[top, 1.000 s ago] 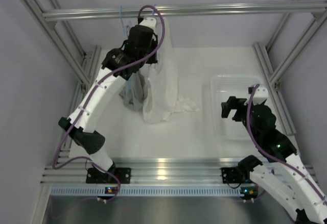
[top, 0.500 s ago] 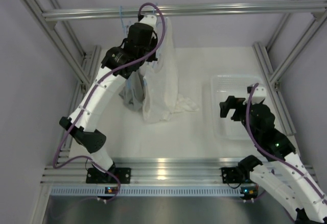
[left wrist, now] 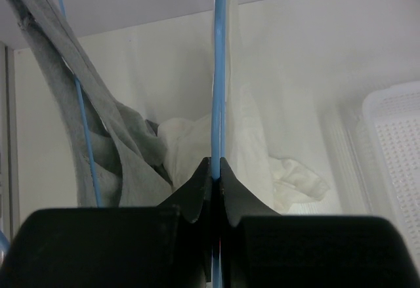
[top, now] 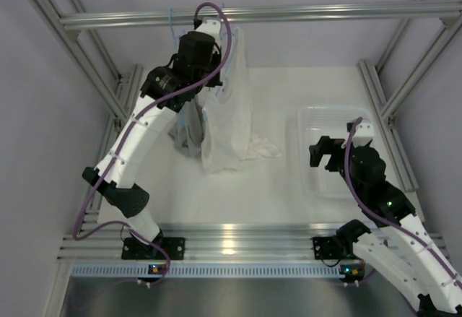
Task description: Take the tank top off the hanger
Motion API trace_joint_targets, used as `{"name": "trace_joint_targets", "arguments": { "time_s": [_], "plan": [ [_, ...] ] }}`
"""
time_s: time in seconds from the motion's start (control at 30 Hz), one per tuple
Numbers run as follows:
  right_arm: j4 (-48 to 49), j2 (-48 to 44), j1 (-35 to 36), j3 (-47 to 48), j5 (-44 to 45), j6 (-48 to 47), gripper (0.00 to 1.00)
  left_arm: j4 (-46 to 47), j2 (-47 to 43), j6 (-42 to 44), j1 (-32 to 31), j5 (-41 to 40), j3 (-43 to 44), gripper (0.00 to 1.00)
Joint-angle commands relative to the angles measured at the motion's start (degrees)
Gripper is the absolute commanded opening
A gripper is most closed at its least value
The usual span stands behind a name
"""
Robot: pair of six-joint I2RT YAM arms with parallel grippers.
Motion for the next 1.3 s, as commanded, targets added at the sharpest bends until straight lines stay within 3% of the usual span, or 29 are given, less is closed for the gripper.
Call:
{"name": "trace_joint_targets", "arguments": {
  "time_s": [0.0,0.6,0.93,1.27],
  "plan": [
    [4.59,-0.26,0.89,-0.08,-0.04,0.48,0.99,6.85,-5.36,-0.56,-0.35,-1.04,0.58,0.0],
    [4.41,-2.72,0.89,-0.26,0.05,0.22,0.99,10.37,-14.23,-3.89,-0.35,3.44,-8.91,0.0],
    [5.46,-1.23,0.89,0.8,-2.15,0.22,0.99,10.37,-24.94,-6.45,-0.35,9.94,-21.65,0.0],
    [14.42,3.94,0.89,2.73,-12.77,-2.94,0.99,10.19,-33.13,-7.24,-0.35,19.96,-28.77,0.0]
  ]
}}
